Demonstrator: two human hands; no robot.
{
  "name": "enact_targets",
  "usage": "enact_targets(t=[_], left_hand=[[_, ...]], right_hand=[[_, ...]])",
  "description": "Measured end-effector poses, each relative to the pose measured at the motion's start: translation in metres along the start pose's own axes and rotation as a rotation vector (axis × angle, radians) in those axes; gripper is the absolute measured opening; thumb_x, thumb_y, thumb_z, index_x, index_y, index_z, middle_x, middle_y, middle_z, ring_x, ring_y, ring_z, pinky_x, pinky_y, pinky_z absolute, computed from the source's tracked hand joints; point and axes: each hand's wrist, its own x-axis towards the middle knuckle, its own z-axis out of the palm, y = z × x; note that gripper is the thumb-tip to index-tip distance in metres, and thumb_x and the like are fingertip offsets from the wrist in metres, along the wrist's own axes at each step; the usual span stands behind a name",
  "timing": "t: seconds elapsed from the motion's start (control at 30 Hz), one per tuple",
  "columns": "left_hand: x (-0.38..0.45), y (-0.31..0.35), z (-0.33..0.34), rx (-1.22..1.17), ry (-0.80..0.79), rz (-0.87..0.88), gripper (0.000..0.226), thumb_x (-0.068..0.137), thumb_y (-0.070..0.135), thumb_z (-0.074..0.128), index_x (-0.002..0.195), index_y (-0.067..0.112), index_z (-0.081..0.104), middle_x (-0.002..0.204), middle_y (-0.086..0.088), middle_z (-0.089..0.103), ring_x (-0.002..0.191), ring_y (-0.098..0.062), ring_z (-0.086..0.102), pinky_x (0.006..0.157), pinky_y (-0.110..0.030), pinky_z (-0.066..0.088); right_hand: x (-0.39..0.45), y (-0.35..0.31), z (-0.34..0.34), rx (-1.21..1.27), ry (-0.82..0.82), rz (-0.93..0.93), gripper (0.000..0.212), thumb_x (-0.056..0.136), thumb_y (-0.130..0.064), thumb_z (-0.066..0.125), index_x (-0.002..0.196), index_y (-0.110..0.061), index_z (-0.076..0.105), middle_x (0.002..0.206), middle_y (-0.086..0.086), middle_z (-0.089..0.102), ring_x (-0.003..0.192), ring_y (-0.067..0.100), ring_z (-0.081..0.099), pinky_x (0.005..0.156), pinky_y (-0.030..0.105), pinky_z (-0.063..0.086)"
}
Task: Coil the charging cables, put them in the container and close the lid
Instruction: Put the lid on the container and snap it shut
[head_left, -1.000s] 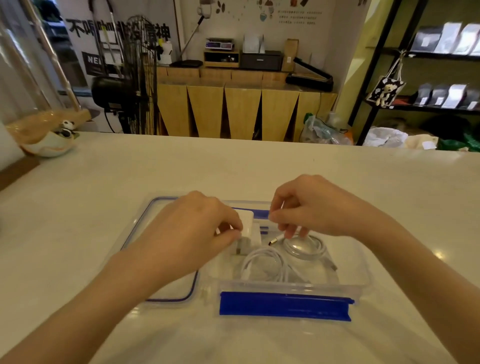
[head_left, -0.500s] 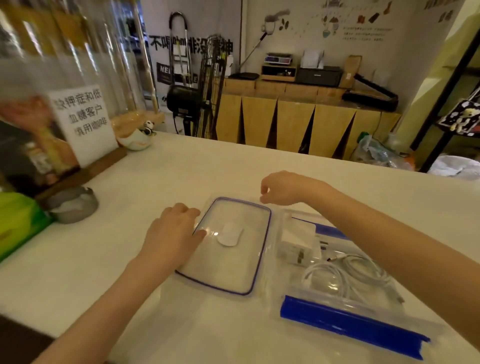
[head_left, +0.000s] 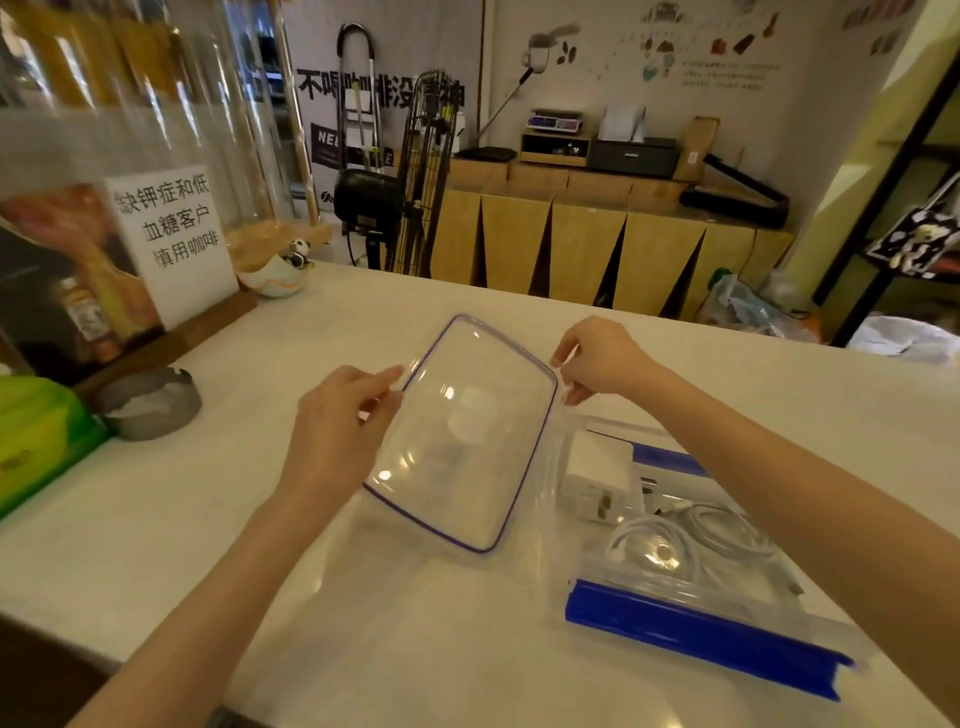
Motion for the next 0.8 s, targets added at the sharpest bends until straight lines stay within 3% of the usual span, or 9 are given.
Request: enact_targets(t=[0.07,0.13,0.23,0.33,0.43,0.53,0.63,0.8], left_hand=[[0.006,0.015,-0.007,-0.148,-0.004,0.029,0.030,0.088,0.018,0.054,0.117,0.021,0.058,0.088,0.003,0.062,0.076,-0.001,0.057,0.070,-0.003,0.041],[0.011,0.031,-0.012,-0.317,-0.078,0.029,0.031,0.086,0.025,0.053,0.117,0.030,0.054,0.096,0.010,0.066,0.082,0.009,0.059,0.074,-0.004,0.046],[0.012,0.059,-0.016,-0.548,-0.133,0.072,0.035,0.079,0.034,0.053,0.113,0.033,0.055,0.094,0.022,0.070,0.088,0.000,0.066,0.075,-0.015,0.054],[0.008,0.085,-0.015,-0.649,-0.153,0.205,0.035,0.078,0.027,0.057,0.113,0.025,0.057,0.090,0.034,0.066,0.093,-0.002,0.066,0.074,-0.011,0.051],[0.002,0.108,-0.010,-0.568,-0.216,0.438,0.032,0.080,0.019,0.058,0.112,0.019,0.057,0.093,0.039,0.063,0.097,0.008,0.061,0.075,-0.005,0.047],[-0.005,0.123,0.001,-0.363,-0.275,0.677,0.033,0.080,0.027,0.056,0.113,0.019,0.055,0.109,0.024,0.057,0.103,0.015,0.054,0.083,-0.004,0.044],[-0.017,0.131,0.017,-0.246,-0.357,0.820,0.038,0.079,0.035,0.055,0.114,0.020,0.055,0.110,0.012,0.060,0.109,0.002,0.054,0.092,-0.010,0.043],[-0.038,0.128,0.042,-0.171,-0.471,0.929,0.036,0.080,0.038,0.056,0.109,0.018,0.064,0.108,0.005,0.068,0.103,-0.002,0.060,0.088,-0.022,0.049]], right_hand=[[-0.009,0.004,-0.012,0.192,0.102,0.001,0.015,0.081,0.003,0.061,0.093,-0.005,0.061,0.100,0.014,0.061,0.069,0.024,0.068,0.056,0.023,0.057],[-0.020,0.009,-0.022,0.305,0.211,-0.023,0.013,0.083,0.002,0.060,0.092,-0.008,0.058,0.097,0.014,0.062,0.062,0.019,0.067,0.053,0.021,0.057],[-0.038,0.018,-0.035,0.462,0.360,-0.086,0.010,0.085,-0.001,0.058,0.090,-0.009,0.056,0.090,0.008,0.061,0.063,0.017,0.068,0.054,0.021,0.058],[-0.055,0.029,-0.049,0.630,0.440,-0.123,0.016,0.085,-0.002,0.058,0.078,-0.016,0.053,0.090,0.010,0.062,0.071,0.023,0.069,0.065,0.031,0.060],[-0.075,0.044,-0.067,0.870,0.428,-0.069,0.018,0.088,0.000,0.051,0.077,-0.014,0.055,0.087,0.011,0.066,0.079,0.025,0.070,0.072,0.036,0.058],[-0.098,0.064,-0.081,1.024,0.432,-0.030,0.019,0.091,-0.005,0.044,0.081,-0.012,0.059,0.085,0.006,0.063,0.077,0.015,0.063,0.072,0.028,0.054],[-0.122,0.087,-0.082,1.023,0.416,0.069,0.020,0.090,-0.026,0.051,0.082,-0.013,0.064,0.088,0.005,0.064,0.082,0.015,0.062,0.079,0.027,0.051],[-0.151,0.121,-0.062,0.784,0.475,0.113,0.022,0.077,-0.020,0.068,0.099,-0.018,0.066,0.104,0.004,0.068,0.096,0.017,0.064,0.088,0.033,0.051]])
